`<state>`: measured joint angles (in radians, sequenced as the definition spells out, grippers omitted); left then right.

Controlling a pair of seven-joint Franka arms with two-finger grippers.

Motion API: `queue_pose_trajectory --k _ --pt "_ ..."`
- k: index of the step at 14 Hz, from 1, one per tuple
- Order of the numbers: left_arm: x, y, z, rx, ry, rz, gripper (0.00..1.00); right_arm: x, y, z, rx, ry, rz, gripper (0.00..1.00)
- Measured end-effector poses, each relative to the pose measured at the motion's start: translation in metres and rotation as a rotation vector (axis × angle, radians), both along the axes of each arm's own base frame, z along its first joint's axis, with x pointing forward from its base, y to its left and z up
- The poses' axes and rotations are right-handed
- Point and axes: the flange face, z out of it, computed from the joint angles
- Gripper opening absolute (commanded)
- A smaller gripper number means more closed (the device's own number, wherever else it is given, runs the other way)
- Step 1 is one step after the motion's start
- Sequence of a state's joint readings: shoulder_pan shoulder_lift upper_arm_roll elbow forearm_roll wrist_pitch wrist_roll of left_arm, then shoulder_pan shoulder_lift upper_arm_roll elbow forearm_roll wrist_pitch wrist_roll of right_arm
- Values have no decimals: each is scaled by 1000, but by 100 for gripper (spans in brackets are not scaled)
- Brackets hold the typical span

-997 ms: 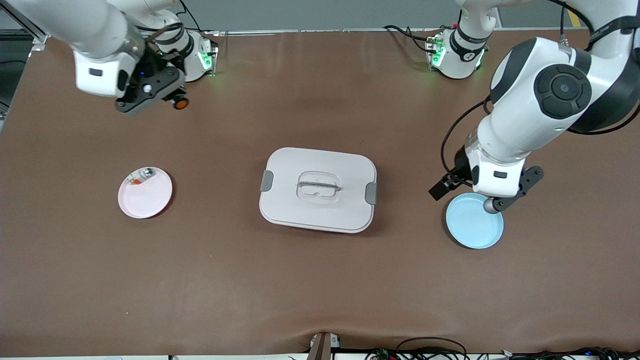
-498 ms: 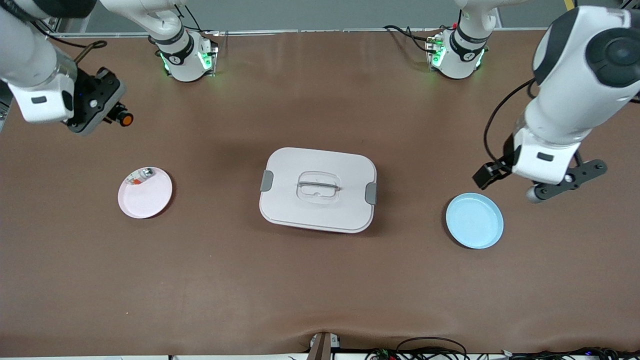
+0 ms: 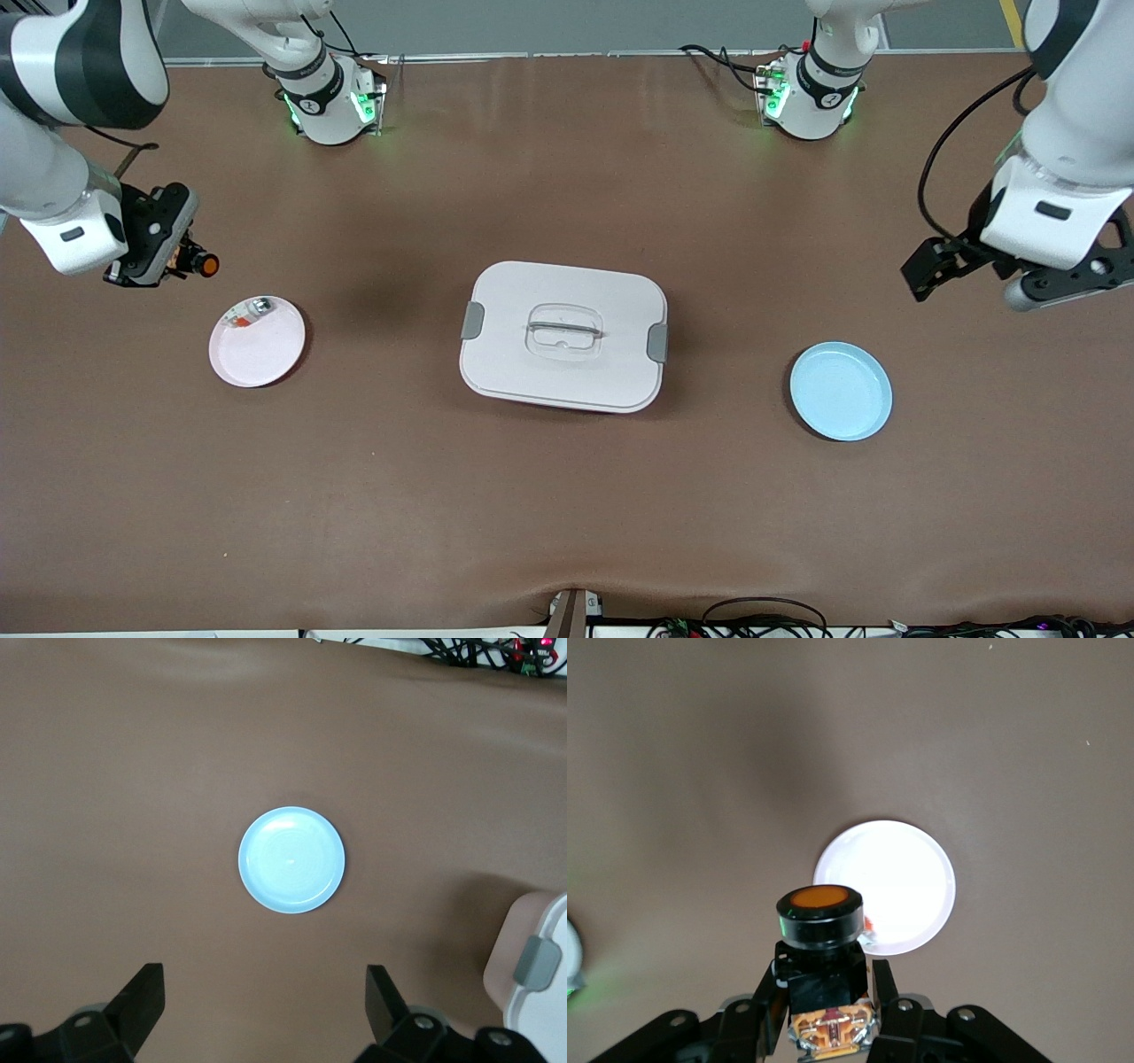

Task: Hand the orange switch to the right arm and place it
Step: 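Carry the switch with the right gripper over the white plate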

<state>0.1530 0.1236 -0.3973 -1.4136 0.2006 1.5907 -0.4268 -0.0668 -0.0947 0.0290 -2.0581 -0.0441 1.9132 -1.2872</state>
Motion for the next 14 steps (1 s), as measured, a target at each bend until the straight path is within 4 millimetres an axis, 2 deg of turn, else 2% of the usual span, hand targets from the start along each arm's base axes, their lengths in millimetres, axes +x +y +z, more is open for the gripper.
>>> queue_pose_trajectory --k 2,4,6,9,12,14 --pt "-9 22 11 -10 27 -36 100 -4 -9 -28 0 -34 11 0" --pt "-19 39 21 -1 52 -75 100 -8 -10 -52 -15 -54 32 0" --pt "-28 49 25 -13 73 -98 100 -10 -10 -69 -30 -56 46 0" --pt "-40 66 23 -50 92 -102 100 -1 -26 -99 -34 -69 44 0" --pt "-46 72 20 -55 101 -100 100 10 -42 -138 -28 -84 64 0" --pt "-48 72 19 -55 104 -101 100 11 -42 -158 -24 -84 74 0"
